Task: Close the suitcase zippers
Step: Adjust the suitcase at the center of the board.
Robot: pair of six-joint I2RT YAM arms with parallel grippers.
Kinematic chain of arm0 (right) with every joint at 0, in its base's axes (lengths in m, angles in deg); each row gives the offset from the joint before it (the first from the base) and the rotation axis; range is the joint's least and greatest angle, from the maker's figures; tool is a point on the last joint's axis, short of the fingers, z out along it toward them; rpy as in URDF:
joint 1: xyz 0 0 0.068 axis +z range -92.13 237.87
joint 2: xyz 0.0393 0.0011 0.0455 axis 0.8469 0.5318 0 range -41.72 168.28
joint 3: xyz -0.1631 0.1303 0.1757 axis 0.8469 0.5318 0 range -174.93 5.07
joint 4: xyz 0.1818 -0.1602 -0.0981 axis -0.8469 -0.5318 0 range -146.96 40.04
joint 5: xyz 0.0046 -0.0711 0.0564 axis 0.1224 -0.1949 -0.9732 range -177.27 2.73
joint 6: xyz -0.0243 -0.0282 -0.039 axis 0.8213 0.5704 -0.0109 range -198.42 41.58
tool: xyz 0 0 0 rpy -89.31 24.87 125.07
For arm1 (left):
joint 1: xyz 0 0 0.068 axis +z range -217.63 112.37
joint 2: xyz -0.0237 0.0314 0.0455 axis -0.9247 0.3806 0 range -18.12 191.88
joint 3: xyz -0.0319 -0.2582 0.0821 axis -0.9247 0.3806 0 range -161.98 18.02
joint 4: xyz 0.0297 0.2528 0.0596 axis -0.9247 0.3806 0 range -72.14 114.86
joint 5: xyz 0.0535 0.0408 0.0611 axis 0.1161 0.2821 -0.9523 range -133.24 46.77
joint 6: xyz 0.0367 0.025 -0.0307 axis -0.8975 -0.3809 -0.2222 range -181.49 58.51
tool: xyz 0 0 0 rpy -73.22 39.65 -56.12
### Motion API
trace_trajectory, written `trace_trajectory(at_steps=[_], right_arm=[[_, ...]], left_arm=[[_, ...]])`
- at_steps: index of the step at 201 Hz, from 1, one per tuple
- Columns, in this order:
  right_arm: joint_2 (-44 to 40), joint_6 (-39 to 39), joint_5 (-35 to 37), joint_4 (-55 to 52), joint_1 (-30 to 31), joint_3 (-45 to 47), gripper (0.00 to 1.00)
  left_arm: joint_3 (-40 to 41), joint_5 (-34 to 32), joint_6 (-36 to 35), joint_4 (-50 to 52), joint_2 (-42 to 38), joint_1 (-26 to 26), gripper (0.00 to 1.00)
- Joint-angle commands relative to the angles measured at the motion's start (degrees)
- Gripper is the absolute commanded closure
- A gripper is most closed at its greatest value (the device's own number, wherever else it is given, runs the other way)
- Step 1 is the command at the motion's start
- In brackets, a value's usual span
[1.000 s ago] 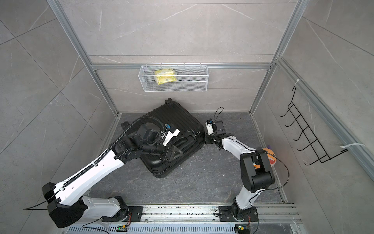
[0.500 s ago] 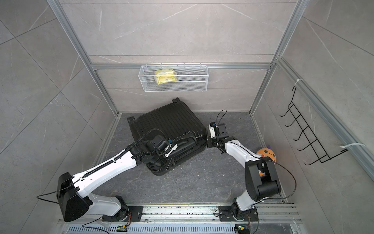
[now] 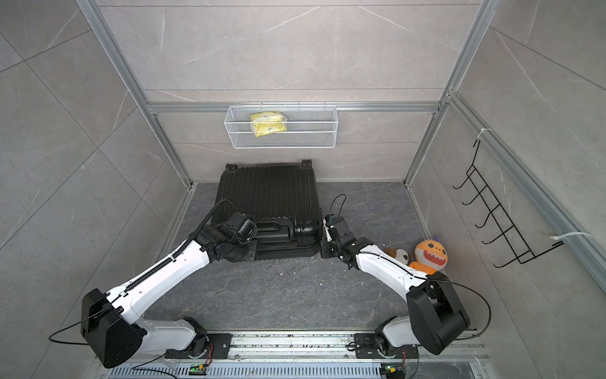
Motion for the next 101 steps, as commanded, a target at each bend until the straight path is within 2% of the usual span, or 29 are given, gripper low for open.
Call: trace_trajectory(at_steps=[1,43,61,92,101], right_arm=[[0.1,-5.0,0.7,-3.0,4.5,2.6,1.00],[0.6,-7.5,6.0,-0.4,12.0,2.3,1.00],[1.2,-7.8,7.7,-0.2,13.8,1.6,1.00],[2.9,-8.0,9.0,-0.5,15.8,-0.2,1.00],[3.5,-8.0,9.3,-0.5,16.4,-0.8,1.00]], left_arm=[[-1.2,-5.7,2.2,-1.7,-2.9,0.6,0.67],[-4.1,-7.6,5.9,-2.4,-8.2,0.6,0.48],[-3.8,-11.1,13.6,-3.7,-10.9,0.6,0.45],[-2.3,-19.0,33.3,-1.1,-12.9,0.5,0.37],[-1.8,-18.5,35.1,-1.9,-12.9,0.5,0.36]])
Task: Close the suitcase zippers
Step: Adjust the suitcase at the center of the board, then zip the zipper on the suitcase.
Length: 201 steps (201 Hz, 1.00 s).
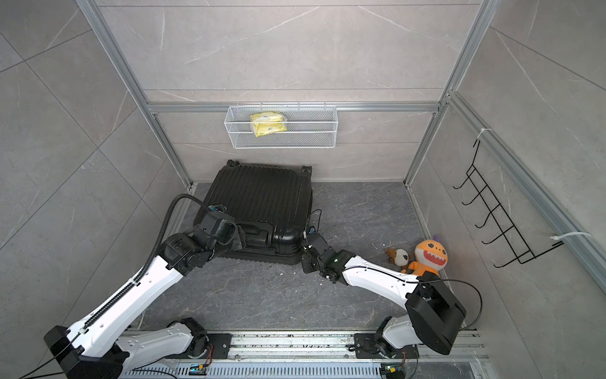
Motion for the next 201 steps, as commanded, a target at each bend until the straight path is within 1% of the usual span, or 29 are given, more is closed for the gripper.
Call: trace_trajectory(at_steps=[1,18,24,32,44,65,76,99,123,174,201], right_arm=[[2.7,-0.8,0.7,-2.8,1.9,-1.3,1.00],[3.5,-1.0,1.5,-2.7,3.0,-2.0,1.00],[3.7,-0.9,1.7,-2.8,3.4,-2.3,1.00],[3.9,-1.1,1.9,-2.8,3.7,-2.5,1.00],[4.0,-1.1,2.4,-2.8,4.0,-2.8,1.00],[3.8,-1.1,2.8,-3.1,4.2,-2.9,1.00],[3.8,-1.2,2.9,-3.1,4.3,-2.9,1.00],[3.6,-1.0,3.1,-3.4,4.4,-3.0,1.00],[3.1,-0.9,3.6,-3.9,4.6,-3.1,1.00],[2.3,-0.7,4.4,-4.5,4.8,-3.2,1.00],[2.4,-0.5,4.4,-4.2,5.0,-3.2,1.00]], left_arm=[[-0.4,-5.8,15.2,-0.3,-0.6,0.1,0.36],[0.2,-4.6,17.7,-2.4,0.1,0.1,0.34],[0.2,-2.7,18.3,-3.2,0.6,0.1,0.34],[-0.1,-2.3,19.5,-3.1,1.5,0.2,0.32],[-2.1,-3.6,22.9,0.6,3.7,0.2,0.27],[-7.7,-4.1,27.0,9.1,8.6,0.2,0.23],[-9.5,-4.1,28.0,11.3,10.7,0.1,0.23],[-9.8,-2.1,30.2,11.9,13.1,0.7,0.27],[-8.6,-0.1,30.3,10.0,14.2,2.2,0.29],[-6.2,5.6,29.8,6.6,17.3,5.4,0.44],[-6.5,8.0,28.9,6.5,20.2,6.1,0.44]])
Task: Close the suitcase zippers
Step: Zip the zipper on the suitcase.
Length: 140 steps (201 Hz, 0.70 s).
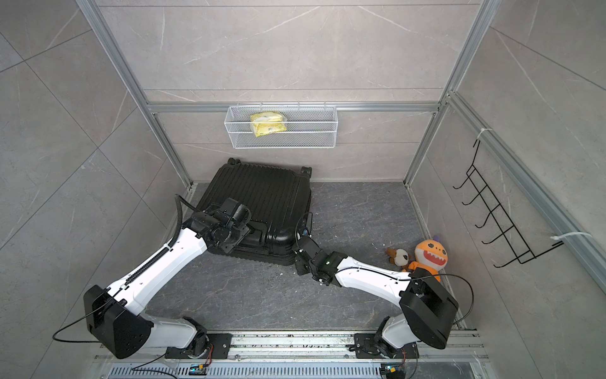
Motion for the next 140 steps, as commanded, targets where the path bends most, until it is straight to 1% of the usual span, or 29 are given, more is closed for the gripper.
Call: trace_trajectory(at_steps=[1,15,31,39,48,52,73,106,113,140], right_arm=[[-0.1,1.2,-0.1,-4.0,0.9,-0.9,1.00],[-0.2,1.5,0.0,-3.8,1.0,-0.9,1.00],[-0.2,2.1,0.0,-3.8,1.0,-0.7,1.00],[-0.4,2.2,0.2,-3.5,1.0,-0.5,1.00],[-0.7,2.3,0.7,-3.3,1.0,-0.1,1.00],[-0.9,2.4,1.1,-3.2,0.9,0.0,1.00],[-1.4,3.3,3.2,-3.7,1.0,0.6,1.00],[-1.8,4.4,5.8,-6.4,0.0,0.6,1.00],[-2.0,4.5,5.7,-6.8,-0.5,0.7,1.00],[-3.2,4.9,4.5,-7.5,-3.5,1.8,1.00]], left_arm=[[0.5,3.5,-0.5,0.8,2.9,0.7,0.44],[-0.2,3.2,-1.3,1.8,4.1,0.9,0.47],[-0.6,3.2,-3.5,1.8,4.7,1.3,0.57],[-0.8,3.1,-6.3,1.1,4.8,1.6,0.63],[-1.2,3.2,-9.8,0.6,5.1,2.0,0.79],[-1.5,3.1,-10.9,0.9,5.3,2.3,0.84],[-4.0,-0.2,-11.6,7.3,6.8,3.5,0.95],[-5.9,-4.0,-13.8,12.9,7.2,5.5,0.98],[-6.0,-4.6,-14.0,13.9,7.1,6.0,1.00],[-5.1,-6.5,-17.0,14.8,5.3,8.5,1.00]])
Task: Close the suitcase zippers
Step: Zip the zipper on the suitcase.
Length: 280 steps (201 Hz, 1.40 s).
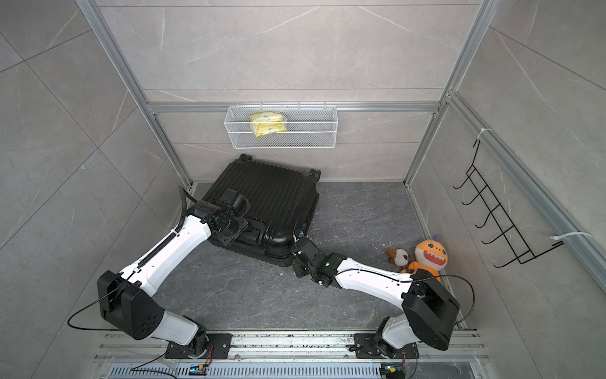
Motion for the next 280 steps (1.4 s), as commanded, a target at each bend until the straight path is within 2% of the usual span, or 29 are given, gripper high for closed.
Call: trace_trajectory(at_steps=[1,54,131,191,280], right_arm=[[-2.3,0.9,5.2,-7.1,-4.3,2.0,1.00],[-1.1,3.9,0.4,-6.7,-12.2,2.9,1.00],[5.8,5.3,-3.6,-1.0,-21.5,0.5,1.00],[8.7,6.0,-4.9,0.5,-25.5,-1.2,1.00],[10.4,6.0,-6.8,1.2,-31.6,-3.2,1.00]], left_arm=[[1.3,-8.9,-12.0,10.3,-0.8,3.2,1.00],[3.5,-9.5,-20.2,9.3,-3.9,7.5,1.00],[9.0,-8.9,-30.5,3.2,-9.9,7.9,1.00],[11.4,-9.8,-34.8,1.5,-12.0,9.3,1.00],[16.4,-3.5,-42.4,-5.4,-19.2,10.7,1.00]])
